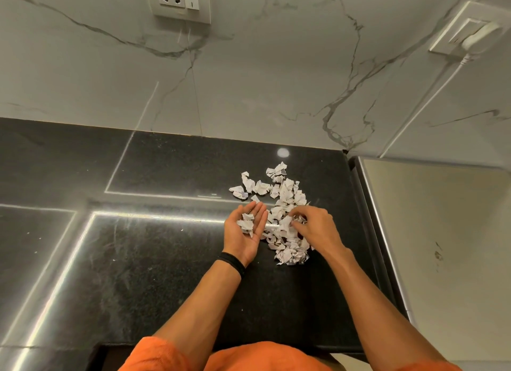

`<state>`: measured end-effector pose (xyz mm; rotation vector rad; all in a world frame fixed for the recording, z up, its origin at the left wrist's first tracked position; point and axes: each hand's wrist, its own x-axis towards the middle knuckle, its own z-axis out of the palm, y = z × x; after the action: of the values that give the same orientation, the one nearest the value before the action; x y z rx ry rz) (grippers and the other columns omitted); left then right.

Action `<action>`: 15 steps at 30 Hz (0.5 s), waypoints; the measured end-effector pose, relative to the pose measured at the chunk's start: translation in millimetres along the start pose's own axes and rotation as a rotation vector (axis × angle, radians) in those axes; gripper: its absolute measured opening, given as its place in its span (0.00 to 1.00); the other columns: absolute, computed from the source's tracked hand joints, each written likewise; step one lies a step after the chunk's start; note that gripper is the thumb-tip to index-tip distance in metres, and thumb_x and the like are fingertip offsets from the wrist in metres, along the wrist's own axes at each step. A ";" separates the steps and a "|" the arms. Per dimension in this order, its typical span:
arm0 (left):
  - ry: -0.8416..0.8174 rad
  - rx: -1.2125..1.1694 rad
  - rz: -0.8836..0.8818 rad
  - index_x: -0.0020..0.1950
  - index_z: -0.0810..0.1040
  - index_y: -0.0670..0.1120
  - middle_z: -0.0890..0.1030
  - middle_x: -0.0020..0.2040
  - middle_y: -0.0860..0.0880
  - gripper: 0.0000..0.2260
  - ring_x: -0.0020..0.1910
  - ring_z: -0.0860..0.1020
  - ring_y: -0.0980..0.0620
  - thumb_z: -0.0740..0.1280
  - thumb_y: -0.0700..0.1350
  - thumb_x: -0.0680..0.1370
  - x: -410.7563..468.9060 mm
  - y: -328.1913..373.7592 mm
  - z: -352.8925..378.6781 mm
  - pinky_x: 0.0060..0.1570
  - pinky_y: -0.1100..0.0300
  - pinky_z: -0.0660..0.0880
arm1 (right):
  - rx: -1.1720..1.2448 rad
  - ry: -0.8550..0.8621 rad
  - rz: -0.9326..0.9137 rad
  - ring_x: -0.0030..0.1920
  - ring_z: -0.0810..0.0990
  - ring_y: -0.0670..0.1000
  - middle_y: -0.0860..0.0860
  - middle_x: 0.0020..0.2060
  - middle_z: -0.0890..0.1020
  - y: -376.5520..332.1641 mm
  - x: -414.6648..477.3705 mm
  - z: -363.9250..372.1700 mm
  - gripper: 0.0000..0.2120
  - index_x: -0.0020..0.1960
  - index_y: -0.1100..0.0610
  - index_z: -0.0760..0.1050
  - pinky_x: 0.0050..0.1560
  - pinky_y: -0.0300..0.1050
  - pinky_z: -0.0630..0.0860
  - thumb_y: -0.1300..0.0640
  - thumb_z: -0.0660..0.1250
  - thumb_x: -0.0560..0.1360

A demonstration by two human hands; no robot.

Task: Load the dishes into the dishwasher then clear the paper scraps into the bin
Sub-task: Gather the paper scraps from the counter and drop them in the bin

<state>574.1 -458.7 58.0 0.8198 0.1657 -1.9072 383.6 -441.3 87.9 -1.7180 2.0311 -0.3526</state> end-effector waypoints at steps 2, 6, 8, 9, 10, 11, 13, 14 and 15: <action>0.014 0.029 0.008 0.63 0.78 0.36 0.82 0.62 0.37 0.15 0.61 0.82 0.41 0.65 0.44 0.82 1.2 -1.3 1.7 0.63 0.49 0.78 | 0.136 0.078 0.027 0.43 0.81 0.41 0.43 0.49 0.84 -3.7 -0.1 -12.0 0.10 0.56 0.46 0.82 0.45 0.35 0.76 0.55 0.74 0.76; 0.019 0.100 -0.032 0.61 0.80 0.38 0.82 0.63 0.37 0.15 0.59 0.83 0.43 0.64 0.47 0.82 4.6 -8.2 10.1 0.62 0.50 0.78 | 0.312 0.149 -0.046 0.43 0.82 0.42 0.40 0.46 0.84 -24.7 -0.1 -28.1 0.09 0.54 0.44 0.83 0.45 0.38 0.78 0.53 0.74 0.75; -0.006 0.130 -0.078 0.63 0.80 0.39 0.82 0.63 0.38 0.17 0.57 0.82 0.44 0.63 0.50 0.83 4.8 -11.7 15.8 0.64 0.51 0.76 | 0.315 0.073 -0.135 0.47 0.82 0.41 0.39 0.47 0.84 -38.6 -0.3 -29.6 0.10 0.54 0.43 0.84 0.50 0.40 0.79 0.55 0.73 0.75; -0.015 0.141 -0.097 0.63 0.80 0.39 0.83 0.61 0.39 0.17 0.56 0.83 0.45 0.62 0.50 0.83 3.8 -13.4 18.6 0.65 0.52 0.76 | 0.275 0.027 -0.182 0.50 0.81 0.40 0.40 0.48 0.84 -45.0 -0.8 -29.2 0.12 0.55 0.42 0.83 0.52 0.40 0.78 0.55 0.73 0.75; -0.024 0.139 -0.112 0.62 0.81 0.40 0.84 0.58 0.40 0.17 0.54 0.83 0.46 0.62 0.51 0.83 3.3 -14.7 21.2 0.64 0.52 0.76 | 0.209 -0.014 -0.228 0.53 0.80 0.41 0.41 0.50 0.84 -50.0 -0.7 -28.0 0.13 0.57 0.42 0.83 0.55 0.41 0.78 0.56 0.72 0.75; -0.032 0.133 -0.124 0.61 0.81 0.40 0.85 0.54 0.41 0.16 0.51 0.84 0.47 0.63 0.50 0.83 3.7 -15.2 23.1 0.63 0.52 0.76 | 0.146 -0.044 -0.261 0.55 0.80 0.42 0.42 0.53 0.84 -53.3 -0.4 -27.0 0.15 0.60 0.42 0.83 0.58 0.42 0.77 0.56 0.71 0.76; -0.055 0.127 -0.138 0.60 0.81 0.41 0.85 0.54 0.42 0.15 0.50 0.85 0.47 0.63 0.49 0.83 2.9 -13.9 25.2 0.62 0.52 0.76 | 0.109 -0.060 -0.268 0.58 0.79 0.42 0.44 0.56 0.84 -55.3 2.3 -27.6 0.19 0.65 0.44 0.80 0.62 0.42 0.76 0.57 0.71 0.76; -0.069 0.128 -0.141 0.61 0.80 0.40 0.84 0.57 0.42 0.15 0.52 0.85 0.46 0.63 0.49 0.82 1.6 -12.7 25.8 0.63 0.52 0.76 | 0.122 -0.041 -0.253 0.58 0.80 0.41 0.42 0.57 0.83 -54.4 3.8 -29.4 0.20 0.67 0.44 0.79 0.61 0.41 0.76 0.56 0.72 0.75; -0.083 0.127 -0.143 0.64 0.79 0.39 0.83 0.61 0.40 0.16 0.56 0.84 0.45 0.64 0.48 0.81 0.6 -11.5 25.8 0.64 0.51 0.76 | 0.146 -0.016 -0.232 0.56 0.80 0.40 0.41 0.56 0.83 -53.7 4.8 -32.7 0.21 0.66 0.43 0.78 0.58 0.39 0.76 0.55 0.72 0.75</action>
<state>552.1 -465.3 74.5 0.8302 0.0538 -2.0995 413.1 -459.3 140.6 -1.8605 1.7512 -0.5457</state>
